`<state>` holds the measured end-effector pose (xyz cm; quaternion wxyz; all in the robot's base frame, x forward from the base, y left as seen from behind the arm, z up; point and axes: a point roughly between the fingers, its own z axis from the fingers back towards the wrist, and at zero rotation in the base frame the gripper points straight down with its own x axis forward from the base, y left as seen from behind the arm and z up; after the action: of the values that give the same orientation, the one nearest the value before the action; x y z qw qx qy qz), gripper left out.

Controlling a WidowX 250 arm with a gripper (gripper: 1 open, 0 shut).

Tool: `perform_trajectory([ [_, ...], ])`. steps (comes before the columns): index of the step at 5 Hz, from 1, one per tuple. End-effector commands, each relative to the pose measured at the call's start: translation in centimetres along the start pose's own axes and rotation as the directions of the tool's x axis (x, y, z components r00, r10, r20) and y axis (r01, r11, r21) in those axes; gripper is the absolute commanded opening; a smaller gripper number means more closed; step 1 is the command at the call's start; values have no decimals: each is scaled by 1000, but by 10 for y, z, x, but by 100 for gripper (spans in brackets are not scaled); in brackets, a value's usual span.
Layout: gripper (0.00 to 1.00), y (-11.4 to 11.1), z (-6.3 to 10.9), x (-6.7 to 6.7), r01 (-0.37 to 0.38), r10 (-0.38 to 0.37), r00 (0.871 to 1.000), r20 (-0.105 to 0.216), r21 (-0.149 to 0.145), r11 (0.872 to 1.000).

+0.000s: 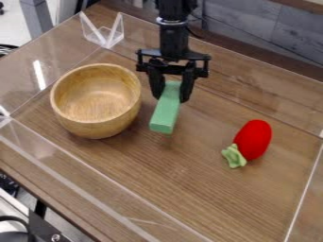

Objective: Put the green stick in the brown bowl

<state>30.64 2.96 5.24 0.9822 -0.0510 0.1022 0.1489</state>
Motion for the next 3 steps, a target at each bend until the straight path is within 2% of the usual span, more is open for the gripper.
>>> perform_trajectory([
  [1,0,1,20,10,-3,5,996,87,-16,1000],
  [3,0,3,20,-7,74,-74,994,77,2,997],
])
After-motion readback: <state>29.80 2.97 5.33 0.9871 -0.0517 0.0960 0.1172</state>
